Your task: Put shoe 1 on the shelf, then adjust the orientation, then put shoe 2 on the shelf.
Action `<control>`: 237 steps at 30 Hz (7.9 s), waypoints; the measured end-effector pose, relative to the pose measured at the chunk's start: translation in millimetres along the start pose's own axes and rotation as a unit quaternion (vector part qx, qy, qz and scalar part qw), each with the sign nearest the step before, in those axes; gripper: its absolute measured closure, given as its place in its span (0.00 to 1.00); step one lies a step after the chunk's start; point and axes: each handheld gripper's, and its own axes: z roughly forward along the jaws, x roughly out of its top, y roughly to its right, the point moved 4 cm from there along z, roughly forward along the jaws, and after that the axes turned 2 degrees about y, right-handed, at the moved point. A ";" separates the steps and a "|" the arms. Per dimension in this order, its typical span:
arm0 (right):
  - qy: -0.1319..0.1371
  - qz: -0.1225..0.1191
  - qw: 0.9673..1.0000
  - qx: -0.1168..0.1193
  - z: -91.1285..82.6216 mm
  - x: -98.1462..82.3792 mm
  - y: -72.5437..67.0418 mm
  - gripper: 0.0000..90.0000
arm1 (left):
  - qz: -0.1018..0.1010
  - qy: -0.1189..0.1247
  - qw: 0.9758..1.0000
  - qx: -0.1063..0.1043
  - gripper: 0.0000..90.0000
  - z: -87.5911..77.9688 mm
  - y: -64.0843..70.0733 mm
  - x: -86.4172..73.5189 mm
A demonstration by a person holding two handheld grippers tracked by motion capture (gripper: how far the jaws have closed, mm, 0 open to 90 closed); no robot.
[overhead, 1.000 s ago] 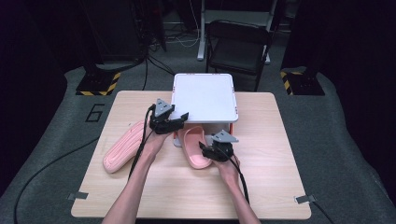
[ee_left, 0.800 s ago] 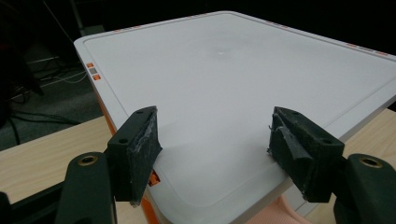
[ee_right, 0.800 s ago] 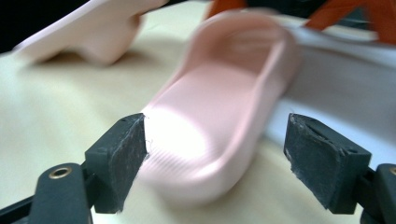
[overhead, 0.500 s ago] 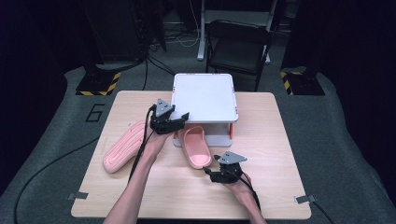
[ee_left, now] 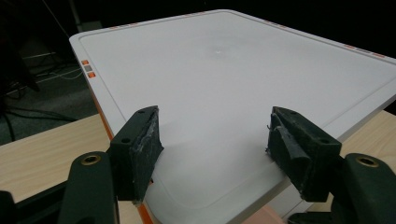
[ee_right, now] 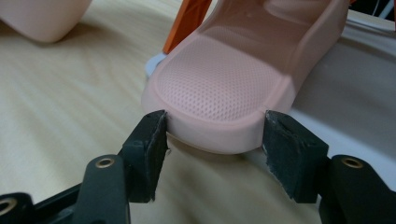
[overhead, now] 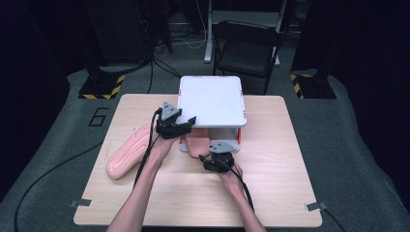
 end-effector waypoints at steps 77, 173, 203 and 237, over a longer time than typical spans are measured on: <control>0.114 0.057 0.978 -0.168 -193.4 -77.3 88.6 0.26 | -0.076 -0.029 0.996 0.026 0.34 -147.9 -86.9 -156.1; 0.131 0.076 0.974 -0.170 -197.3 -73.5 92.7 0.25 | 0.003 -0.043 0.996 -0.083 0.37 -194.7 -48.3 -161.2; 0.128 0.072 0.975 -0.167 -205.3 -75.8 89.9 0.26 | 0.053 -0.139 0.973 -0.176 0.80 -135.1 -31.9 -154.7; 0.132 0.003 0.989 -0.065 -129.5 95.3 92.6 0.31 | -0.081 -0.041 0.993 -0.073 0.91 -43.4 55.9 -103.9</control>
